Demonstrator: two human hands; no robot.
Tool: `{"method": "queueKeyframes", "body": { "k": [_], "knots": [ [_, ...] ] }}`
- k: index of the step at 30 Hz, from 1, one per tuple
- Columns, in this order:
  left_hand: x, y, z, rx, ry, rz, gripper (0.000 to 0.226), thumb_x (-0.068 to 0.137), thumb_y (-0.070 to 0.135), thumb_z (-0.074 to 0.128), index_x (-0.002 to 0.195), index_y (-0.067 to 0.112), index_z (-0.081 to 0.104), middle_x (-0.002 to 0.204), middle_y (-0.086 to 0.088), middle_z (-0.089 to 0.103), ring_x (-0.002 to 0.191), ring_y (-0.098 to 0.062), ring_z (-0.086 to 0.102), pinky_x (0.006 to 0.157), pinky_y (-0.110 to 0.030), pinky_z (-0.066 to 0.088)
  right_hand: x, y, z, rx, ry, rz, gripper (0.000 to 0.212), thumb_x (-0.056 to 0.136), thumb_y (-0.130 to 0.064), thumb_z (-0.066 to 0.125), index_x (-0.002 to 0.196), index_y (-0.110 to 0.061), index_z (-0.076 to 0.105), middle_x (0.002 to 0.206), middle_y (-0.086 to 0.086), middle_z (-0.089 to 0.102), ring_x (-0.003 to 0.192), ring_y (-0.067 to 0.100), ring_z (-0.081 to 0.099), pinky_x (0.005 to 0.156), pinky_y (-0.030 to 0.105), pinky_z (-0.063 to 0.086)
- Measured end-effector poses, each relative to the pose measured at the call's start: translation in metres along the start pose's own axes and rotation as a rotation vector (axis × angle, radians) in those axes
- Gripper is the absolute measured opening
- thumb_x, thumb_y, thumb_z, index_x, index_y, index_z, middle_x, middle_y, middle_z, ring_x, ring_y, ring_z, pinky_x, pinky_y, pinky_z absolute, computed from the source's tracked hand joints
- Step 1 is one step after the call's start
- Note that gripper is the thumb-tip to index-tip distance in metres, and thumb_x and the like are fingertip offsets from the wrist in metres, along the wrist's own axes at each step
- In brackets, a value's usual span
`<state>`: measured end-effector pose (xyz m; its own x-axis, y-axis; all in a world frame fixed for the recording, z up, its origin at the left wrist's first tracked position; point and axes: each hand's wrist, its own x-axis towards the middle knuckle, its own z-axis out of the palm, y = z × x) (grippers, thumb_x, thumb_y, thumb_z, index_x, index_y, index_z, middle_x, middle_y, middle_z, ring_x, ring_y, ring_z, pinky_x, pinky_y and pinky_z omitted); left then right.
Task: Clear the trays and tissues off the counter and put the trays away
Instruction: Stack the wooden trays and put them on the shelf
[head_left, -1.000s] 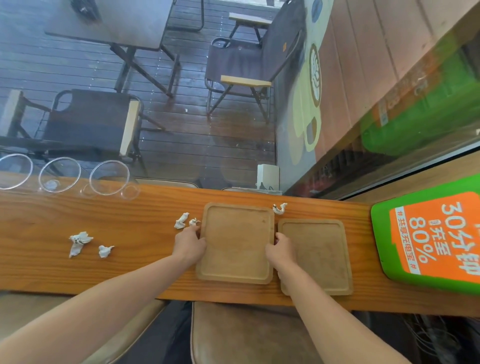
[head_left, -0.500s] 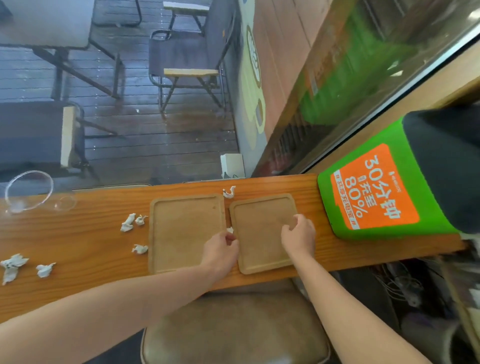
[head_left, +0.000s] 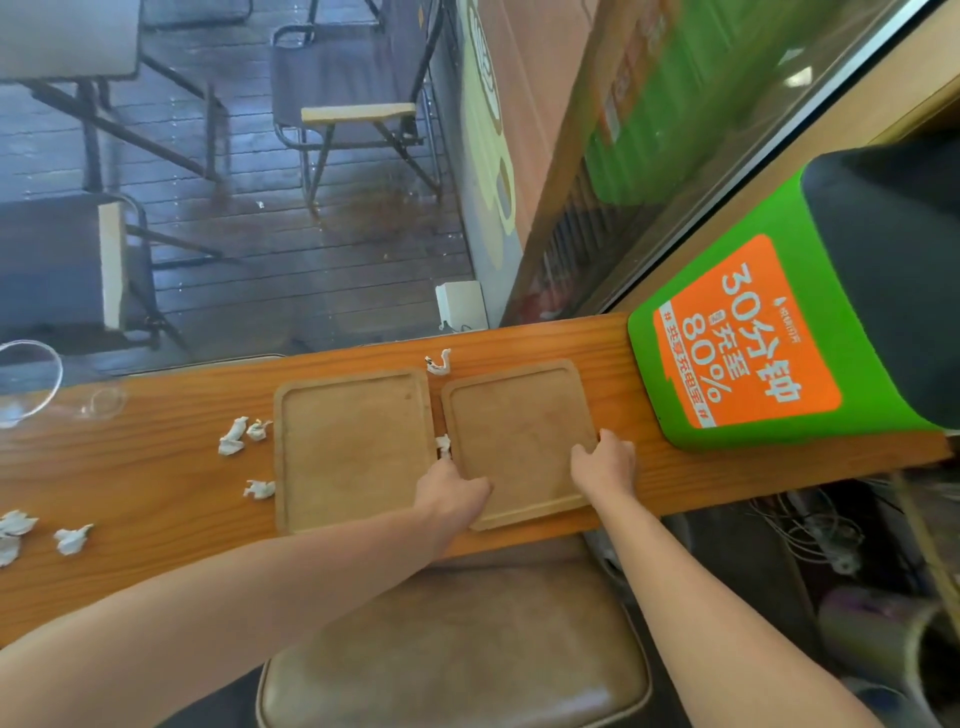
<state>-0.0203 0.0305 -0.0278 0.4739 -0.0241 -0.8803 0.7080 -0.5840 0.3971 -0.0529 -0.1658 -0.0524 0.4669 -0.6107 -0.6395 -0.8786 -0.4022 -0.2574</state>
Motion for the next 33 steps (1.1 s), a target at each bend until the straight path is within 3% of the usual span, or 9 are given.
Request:
{"method": "queueKeyframes", "body": {
  "k": [5, 8, 11, 14, 17, 19, 23, 28, 33],
  "knots": [
    [0.002, -0.005, -0.003, -0.049, -0.019, -0.019, 0.062, 0.08, 0.028, 0.073, 0.134, 0.013, 0.047, 0.095, 0.007, 0.057, 0.09, -0.015, 0.057, 0.078, -0.03, 0.05, -0.001, 0.005, -0.003, 0.051, 0.005, 0.093, 0.048, 0.101, -0.033, 0.048, 0.137, -0.003, 0.046, 0.147, 0.02, 0.036, 0.132, 0.04, 0.042, 0.111, 0.049, 0.037],
    [0.002, -0.008, -0.009, -0.104, -0.032, -0.04, 0.076, 0.077, 0.029, 0.076, 0.142, 0.011, 0.041, 0.105, 0.002, 0.059, 0.101, -0.02, 0.059, 0.094, -0.041, 0.053, -0.002, 0.012, -0.011, 0.09, -0.003, 0.13, 0.038, 0.101, -0.031, 0.048, 0.126, -0.002, 0.055, 0.141, 0.022, 0.043, 0.128, 0.041, 0.045, 0.108, 0.044, 0.039],
    [0.004, -0.011, -0.012, -0.202, -0.051, -0.054, 0.08, 0.075, 0.023, 0.079, 0.144, 0.01, 0.039, 0.122, -0.003, 0.059, 0.114, -0.025, 0.058, 0.099, -0.046, 0.052, -0.006, 0.014, -0.015, 0.148, 0.004, 0.113, 0.029, 0.101, -0.026, 0.05, 0.119, -0.004, 0.056, 0.135, 0.02, 0.056, 0.124, 0.037, 0.052, 0.1, 0.042, 0.045],
    [0.006, -0.011, -0.015, -0.227, -0.046, -0.051, 0.076, 0.076, 0.02, 0.078, 0.142, 0.011, 0.042, 0.126, -0.007, 0.059, 0.116, -0.027, 0.058, 0.099, -0.048, 0.051, -0.011, 0.015, -0.016, 0.212, 0.013, 0.151, 0.047, 0.102, -0.024, 0.05, 0.142, -0.002, 0.043, 0.145, 0.018, 0.047, 0.131, 0.037, 0.047, 0.107, 0.047, 0.042],
    [0.008, -0.009, -0.022, -0.242, -0.043, -0.058, 0.07, 0.08, 0.017, 0.077, 0.141, 0.012, 0.042, 0.133, -0.008, 0.056, 0.122, -0.028, 0.054, 0.103, -0.048, 0.048, -0.01, 0.017, -0.018, 0.32, -0.006, 0.134, 0.028, 0.103, -0.021, 0.049, 0.121, -0.004, 0.062, 0.126, 0.014, 0.063, 0.104, 0.029, 0.058, 0.094, 0.043, 0.05],
    [0.01, -0.008, -0.03, -0.281, -0.043, -0.073, 0.062, 0.084, 0.016, 0.076, 0.137, 0.011, 0.044, 0.122, -0.007, 0.058, 0.115, -0.026, 0.056, 0.097, -0.044, 0.052, -0.012, 0.012, -0.021, 0.431, -0.024, 0.121, 0.029, 0.102, -0.017, 0.052, 0.125, -0.002, 0.062, 0.117, 0.007, 0.065, 0.096, 0.022, 0.056, 0.086, 0.037, 0.049],
    [0.007, -0.003, -0.05, -0.386, -0.06, -0.054, 0.047, 0.089, 0.01, 0.07, 0.13, 0.009, 0.047, 0.098, 0.0, 0.055, 0.093, -0.018, 0.058, 0.081, -0.037, 0.059, -0.013, -0.01, -0.025, 0.569, -0.077, 0.066, 0.034, 0.101, -0.012, 0.054, 0.132, 0.001, 0.057, 0.118, 0.008, 0.065, 0.1, 0.023, 0.061, 0.09, 0.037, 0.051],
    [0.003, 0.0, -0.087, -0.434, -0.013, 0.047, 0.051, 0.089, 0.009, 0.071, 0.135, 0.006, 0.049, 0.124, -0.008, 0.058, 0.108, -0.021, 0.058, 0.077, -0.035, 0.059, -0.021, -0.046, -0.025, 0.632, -0.155, -0.013, 0.028, 0.101, -0.011, 0.053, 0.126, 0.0, 0.061, 0.109, 0.008, 0.07, 0.091, 0.018, 0.066, 0.082, 0.036, 0.054],
    [0.0, -0.013, -0.133, -0.448, 0.049, 0.068, 0.041, 0.091, 0.009, 0.067, 0.13, 0.008, 0.056, 0.12, -0.008, 0.06, 0.105, -0.021, 0.056, 0.068, -0.03, 0.056, -0.045, -0.087, -0.005, 0.636, -0.253, -0.047, 0.031, 0.103, -0.013, 0.05, 0.129, 0.0, 0.057, 0.113, 0.009, 0.068, 0.105, 0.026, 0.064, 0.09, 0.04, 0.054]
  ]
}}
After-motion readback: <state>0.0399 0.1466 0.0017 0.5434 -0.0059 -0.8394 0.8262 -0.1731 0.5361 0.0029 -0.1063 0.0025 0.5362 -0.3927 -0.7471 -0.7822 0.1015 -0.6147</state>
